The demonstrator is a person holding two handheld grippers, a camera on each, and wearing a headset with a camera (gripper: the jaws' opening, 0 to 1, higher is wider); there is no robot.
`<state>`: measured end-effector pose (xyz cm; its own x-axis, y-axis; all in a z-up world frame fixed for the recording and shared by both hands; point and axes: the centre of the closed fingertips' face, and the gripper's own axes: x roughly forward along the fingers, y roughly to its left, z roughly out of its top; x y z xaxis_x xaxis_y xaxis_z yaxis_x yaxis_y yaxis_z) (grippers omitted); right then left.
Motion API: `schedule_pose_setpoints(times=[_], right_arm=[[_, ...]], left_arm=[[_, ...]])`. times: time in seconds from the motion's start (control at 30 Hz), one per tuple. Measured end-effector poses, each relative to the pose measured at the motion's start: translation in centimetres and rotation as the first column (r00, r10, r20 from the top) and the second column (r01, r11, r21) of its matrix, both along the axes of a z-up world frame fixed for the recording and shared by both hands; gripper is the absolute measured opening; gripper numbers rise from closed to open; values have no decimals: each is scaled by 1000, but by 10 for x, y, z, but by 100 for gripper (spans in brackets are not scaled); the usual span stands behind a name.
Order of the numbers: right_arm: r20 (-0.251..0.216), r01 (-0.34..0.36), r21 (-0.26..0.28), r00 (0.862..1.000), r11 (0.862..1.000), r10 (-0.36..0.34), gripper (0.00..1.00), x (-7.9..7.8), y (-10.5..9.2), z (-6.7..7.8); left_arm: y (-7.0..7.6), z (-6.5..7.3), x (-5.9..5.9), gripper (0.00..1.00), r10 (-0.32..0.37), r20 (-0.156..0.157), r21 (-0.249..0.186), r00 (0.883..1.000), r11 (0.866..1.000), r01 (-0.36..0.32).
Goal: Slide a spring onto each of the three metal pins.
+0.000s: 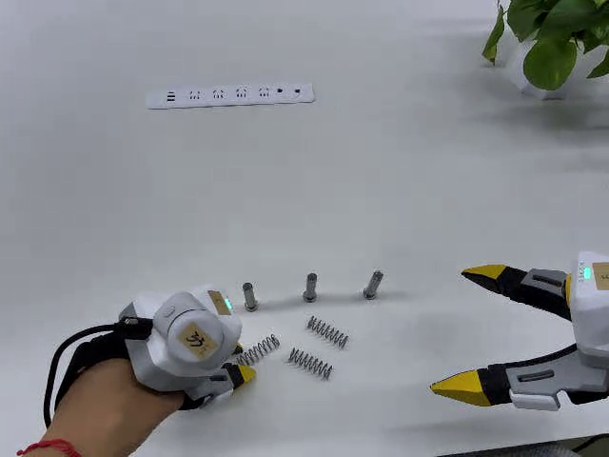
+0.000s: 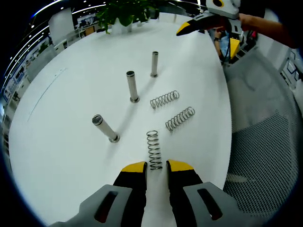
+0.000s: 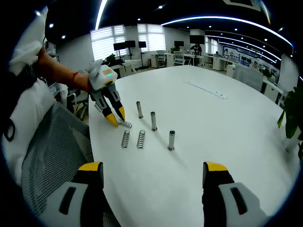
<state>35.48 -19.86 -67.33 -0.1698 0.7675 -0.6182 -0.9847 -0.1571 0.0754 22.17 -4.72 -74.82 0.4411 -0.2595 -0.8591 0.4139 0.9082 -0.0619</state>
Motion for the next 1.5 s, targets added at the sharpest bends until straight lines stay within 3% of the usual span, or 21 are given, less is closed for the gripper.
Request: schedule_pose_setpoints(times=[0.57, 1.07, 1.2, 1.43, 1.5], right_arm=[[-12, 3, -3, 1000, 1000, -3, 87, -1, 1, -3], [-15, -4, -1, 1000, 1000, 4, 87, -8, 6, -1], [-14, -6, 4, 1000, 1000, 6, 87, -9, 8, 2], [-10, -17, 24, 1000, 1000, 17, 85, -12, 17, 17], [-33, -20, 44, 999, 999, 21, 84, -17, 22, 24]], left_arm=[[7, -3, 2, 10, 4, 6, 21, 1000, 1000, -4], [4, 5, -2, 10, 43, 17, -40, 999, 998, -43], [4, 13, -4, 10, 57, 35, -61, 998, 997, -54], [3, 36, -6, 10, 102, 102, -127, 990, 988, -89], [1, 45, -6, 10, 108, 123, -143, 987, 986, -90]])
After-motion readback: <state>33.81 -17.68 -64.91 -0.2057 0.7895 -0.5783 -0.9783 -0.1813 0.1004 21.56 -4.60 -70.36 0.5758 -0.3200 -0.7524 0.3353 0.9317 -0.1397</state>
